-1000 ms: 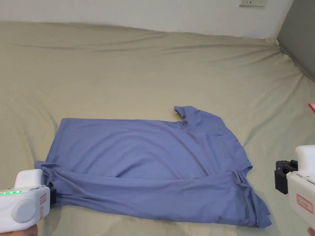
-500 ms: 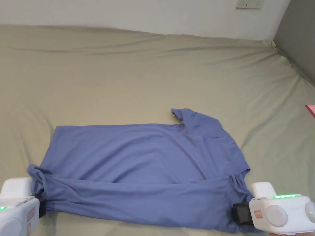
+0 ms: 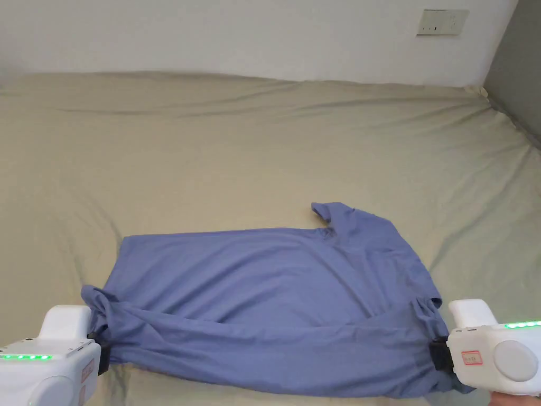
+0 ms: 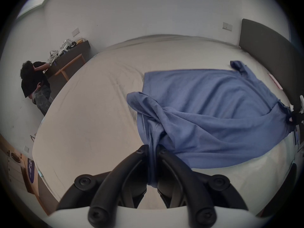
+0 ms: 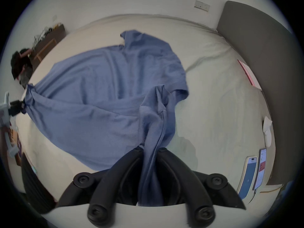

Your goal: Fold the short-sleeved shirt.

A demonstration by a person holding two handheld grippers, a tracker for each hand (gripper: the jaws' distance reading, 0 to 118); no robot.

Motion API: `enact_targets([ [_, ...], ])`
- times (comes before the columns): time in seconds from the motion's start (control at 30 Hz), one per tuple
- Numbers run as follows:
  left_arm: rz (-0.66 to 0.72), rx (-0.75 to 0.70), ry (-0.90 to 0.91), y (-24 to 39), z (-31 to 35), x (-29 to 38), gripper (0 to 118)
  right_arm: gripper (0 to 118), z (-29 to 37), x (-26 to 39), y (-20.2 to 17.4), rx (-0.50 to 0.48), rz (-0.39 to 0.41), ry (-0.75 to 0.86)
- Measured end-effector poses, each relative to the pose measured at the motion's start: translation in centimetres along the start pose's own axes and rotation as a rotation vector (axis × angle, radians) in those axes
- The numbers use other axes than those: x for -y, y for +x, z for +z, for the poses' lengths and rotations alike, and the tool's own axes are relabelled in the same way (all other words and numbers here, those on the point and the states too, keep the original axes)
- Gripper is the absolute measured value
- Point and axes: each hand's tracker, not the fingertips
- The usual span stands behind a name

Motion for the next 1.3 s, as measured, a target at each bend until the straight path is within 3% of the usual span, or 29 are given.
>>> enact_targets([
  [0.2,-0.046,0.017,0.021,-1.1,4.6,-0.5,7,13,7.6,0.6,0.8,-0.001,-0.014,0.019],
  [0.33,-0.088,0.045,-0.02,-1.9,6.4,1.7,7,13,10.0,3.1,1.2,-0.017,-0.093,-0.045],
  [0.47,-0.133,0.045,-0.101,-1.7,6.1,5.1,7,13,9.0,6.5,-0.1,0.019,-0.053,-0.131],
  [0.8,-0.152,0.04,-0.288,-1.2,1.4,10.7,7,13,1.2,11.3,-0.4,0.045,-0.098,-0.241],
  [0.87,-0.145,0.041,-0.298,-1.1,1.0,10.8,8,23,0.3,11.5,-0.4,0.059,-0.093,-0.251],
  [0.93,-0.142,0.033,-0.299,-0.9,1.3,10.3,26,49,-0.5,11.7,-0.5,0.073,-0.103,-0.264],
  [0.97,-0.146,0.033,-0.298,-0.8,1.6,10.2,36,67,-0.3,11.6,-0.5,0.119,-0.071,-0.263],
  [1.03,-0.182,-0.017,-0.279,-1.0,2.1,9.6,47,77,0.6,11.0,0.0,0.158,-0.046,-0.258],
  [1.07,-0.173,-0.014,-0.271,-1.3,2.5,9.2,47,77,1.3,10.6,0.4,0.152,-0.057,-0.238],
  [1.1,-0.139,-0.013,-0.24,-1.8,3.0,8.6,71,95,2.5,9.9,0.9,0.154,-0.073,-0.188],
  [1.17,-0.067,0.016,-0.158,-2.6,4.6,7.0,110,98,5.5,8.0,1.4,0.163,-0.077,-0.088],
  [1.2,-0.036,0.032,-0.098,-2.9,5.7,5.9,117,98,7.3,7.0,1.4,0.174,-0.074,-0.019],
  [1.3,0.028,0.046,0.108,-3.2,9.8,2.2,116,98,13.0,3.7,0.5,0.197,-0.05,0.21],
])
